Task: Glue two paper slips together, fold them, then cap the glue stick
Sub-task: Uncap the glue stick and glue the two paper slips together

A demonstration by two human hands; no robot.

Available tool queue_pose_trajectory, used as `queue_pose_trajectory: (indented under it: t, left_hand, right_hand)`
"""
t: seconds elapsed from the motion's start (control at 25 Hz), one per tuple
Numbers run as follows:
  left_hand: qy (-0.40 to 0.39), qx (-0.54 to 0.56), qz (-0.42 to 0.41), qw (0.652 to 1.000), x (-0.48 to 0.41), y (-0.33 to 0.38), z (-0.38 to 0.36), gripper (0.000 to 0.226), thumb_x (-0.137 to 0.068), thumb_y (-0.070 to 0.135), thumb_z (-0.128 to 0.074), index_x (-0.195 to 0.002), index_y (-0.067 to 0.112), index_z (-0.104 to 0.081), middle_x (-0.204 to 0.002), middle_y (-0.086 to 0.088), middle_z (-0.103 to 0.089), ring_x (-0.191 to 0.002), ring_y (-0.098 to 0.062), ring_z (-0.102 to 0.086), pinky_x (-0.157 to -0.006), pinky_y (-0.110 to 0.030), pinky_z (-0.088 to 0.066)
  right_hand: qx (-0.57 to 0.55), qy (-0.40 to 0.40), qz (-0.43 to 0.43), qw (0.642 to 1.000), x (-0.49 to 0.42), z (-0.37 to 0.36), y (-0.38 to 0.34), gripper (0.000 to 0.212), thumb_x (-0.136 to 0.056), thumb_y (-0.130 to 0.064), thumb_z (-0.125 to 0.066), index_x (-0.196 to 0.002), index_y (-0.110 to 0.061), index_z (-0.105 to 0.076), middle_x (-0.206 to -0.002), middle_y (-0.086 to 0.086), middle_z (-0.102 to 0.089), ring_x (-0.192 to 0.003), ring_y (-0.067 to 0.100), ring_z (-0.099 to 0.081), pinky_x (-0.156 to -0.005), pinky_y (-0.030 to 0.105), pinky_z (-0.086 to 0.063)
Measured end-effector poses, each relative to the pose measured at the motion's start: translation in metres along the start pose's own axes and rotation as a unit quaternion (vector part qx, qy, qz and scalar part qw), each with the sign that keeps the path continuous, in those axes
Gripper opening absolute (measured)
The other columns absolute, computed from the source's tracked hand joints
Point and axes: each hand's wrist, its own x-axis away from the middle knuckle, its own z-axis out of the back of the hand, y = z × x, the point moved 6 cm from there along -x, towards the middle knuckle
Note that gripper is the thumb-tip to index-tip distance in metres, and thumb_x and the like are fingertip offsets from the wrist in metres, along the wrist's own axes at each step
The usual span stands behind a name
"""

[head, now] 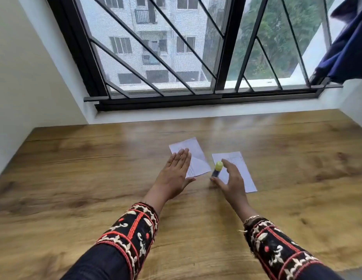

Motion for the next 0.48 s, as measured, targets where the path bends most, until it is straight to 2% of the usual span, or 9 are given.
queue_pose_trajectory:
  t: [0.04, 0.08, 0.16, 0.28, 0.36, 0.44, 0.48]
  left_hand:
    - [0.002, 0.01, -0.006, 1.0, 0.0, 0.001, -0.006, 0.081, -0.085, 0.055, -0.009, -0.143, 0.0, -0.01, -0.153, -0.014, -0.005, -0.139, -0.025, 0.003, -0.114, -0.039, 0.002]
    - [-0.03, 0.018, -0.007, 0.999, 0.001, 0.003, -0.007, 0.081, -0.083, 0.056, -0.004, -0.144, 0.002, 0.003, -0.151, -0.009, 0.012, -0.136, -0.022, 0.016, -0.112, -0.035, 0.011]
    - [-0.028, 0.012, -0.006, 1.0, 0.002, 0.003, -0.007, 0.079, -0.08, 0.056, 0.001, -0.14, 0.006, 0.015, -0.148, -0.006, 0.022, -0.133, -0.02, 0.025, -0.11, -0.031, 0.019]
    - [-0.036, 0.028, -0.001, 0.999, 0.002, 0.007, -0.009, 0.078, -0.078, 0.058, 0.005, -0.137, 0.008, 0.017, -0.155, -0.01, 0.013, -0.133, -0.021, 0.025, -0.109, -0.032, 0.02]
    - [-0.037, 0.059, 0.01, 0.998, -0.001, 0.011, -0.008, 0.085, -0.075, 0.058, 0.007, -0.142, 0.006, 0.01, -0.157, -0.011, 0.007, -0.135, -0.019, 0.023, -0.111, -0.03, 0.018]
    - [-0.008, 0.157, 0.036, 0.987, -0.004, 0.017, 0.003, 0.083, -0.082, 0.059, -0.006, -0.146, 0.006, -0.007, -0.157, -0.01, -0.003, -0.143, -0.018, 0.01, -0.115, -0.029, 0.011]
    - [0.016, 0.236, 0.05, 0.97, -0.006, 0.022, 0.013, 0.075, -0.088, 0.056, -0.022, -0.145, 0.007, -0.02, -0.156, -0.01, -0.013, -0.145, -0.019, -0.003, -0.117, -0.029, 0.004]
  right_hand:
    - [-0.006, 0.001, -0.007, 1.0, -0.004, -0.002, 0.003, 0.058, -0.074, -0.015, -0.073, -0.124, -0.001, -0.048, -0.126, 0.016, -0.054, -0.118, 0.027, -0.049, -0.096, 0.025, -0.033]
    - [-0.006, -0.003, -0.011, 1.0, -0.006, -0.003, 0.002, 0.051, -0.073, -0.015, -0.073, -0.118, -0.001, -0.052, -0.119, 0.015, -0.057, -0.111, 0.027, -0.052, -0.09, 0.024, -0.035]
    - [0.006, -0.013, -0.023, 1.0, -0.01, -0.007, 0.002, 0.035, -0.074, -0.013, -0.072, -0.104, -0.001, -0.057, -0.104, 0.016, -0.06, -0.099, 0.029, -0.056, -0.079, 0.027, -0.037]
    - [-0.023, -0.007, -0.034, 0.999, -0.012, -0.008, 0.009, 0.021, -0.076, -0.01, -0.069, -0.092, 0.0, -0.06, -0.094, 0.016, -0.062, -0.089, 0.03, -0.058, -0.077, 0.036, -0.044]
    - [-0.051, -0.017, -0.043, 0.998, -0.01, -0.005, 0.011, 0.018, -0.076, -0.012, -0.07, -0.09, -0.003, -0.062, -0.091, 0.013, -0.066, -0.086, 0.026, -0.06, -0.079, 0.037, -0.047]
    - [-0.103, -0.046, -0.046, 0.993, -0.007, 0.0, 0.008, 0.012, -0.077, -0.012, -0.069, -0.086, -0.008, -0.063, -0.084, 0.007, -0.068, -0.081, 0.016, -0.064, -0.076, 0.032, -0.05]
    - [-0.126, -0.067, -0.044, 0.989, -0.004, 0.002, 0.005, 0.01, -0.077, -0.011, -0.069, -0.085, -0.012, -0.063, -0.082, 0.003, -0.068, -0.078, 0.009, -0.064, -0.074, 0.027, -0.051]
